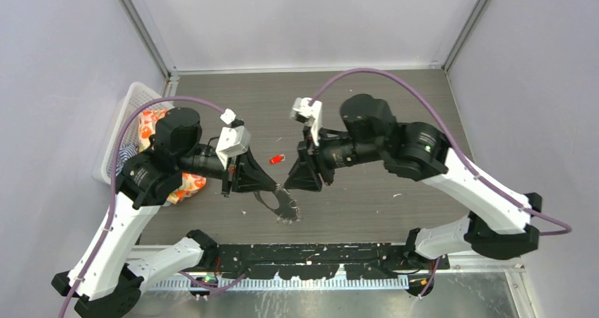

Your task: Put the keys on the keyring

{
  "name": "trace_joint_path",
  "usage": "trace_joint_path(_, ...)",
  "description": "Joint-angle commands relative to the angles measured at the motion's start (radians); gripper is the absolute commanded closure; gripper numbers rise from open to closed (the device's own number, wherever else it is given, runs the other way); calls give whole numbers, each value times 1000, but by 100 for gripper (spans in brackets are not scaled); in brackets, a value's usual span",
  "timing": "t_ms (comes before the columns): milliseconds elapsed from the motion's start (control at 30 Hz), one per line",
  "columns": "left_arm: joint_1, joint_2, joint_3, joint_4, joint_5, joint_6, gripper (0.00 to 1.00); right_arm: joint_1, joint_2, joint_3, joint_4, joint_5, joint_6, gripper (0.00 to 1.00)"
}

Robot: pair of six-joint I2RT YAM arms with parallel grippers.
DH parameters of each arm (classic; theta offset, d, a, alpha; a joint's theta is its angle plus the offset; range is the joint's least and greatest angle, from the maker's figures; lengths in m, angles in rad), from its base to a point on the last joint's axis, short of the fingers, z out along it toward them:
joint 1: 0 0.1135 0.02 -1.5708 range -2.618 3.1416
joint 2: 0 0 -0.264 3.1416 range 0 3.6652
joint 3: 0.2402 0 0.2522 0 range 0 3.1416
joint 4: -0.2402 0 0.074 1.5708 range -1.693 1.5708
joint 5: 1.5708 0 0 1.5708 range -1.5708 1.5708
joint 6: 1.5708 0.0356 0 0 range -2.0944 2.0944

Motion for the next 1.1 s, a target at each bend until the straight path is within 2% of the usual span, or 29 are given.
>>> trace_joint_path(0,-5,-15,6,154,76,-103,100,-11,-128,-107,188,29,69,60)
trace_joint_path(200,-6,-13,27,184,90,-110,100,-31,-228,-241,324,9,118,65)
trace_joint_path(500,-5,-18,42,187,85,-116,100,-44,-228,-315,438,-57,172,60)
trace_joint_path(700,-5,-19,50,183,78,-116,100,-42,-221,-335,470,-81,185,60)
trace_joint_path(1067,-5,-23,50,180,48,-116,100,-44,-214,-347,456,-107,188,80)
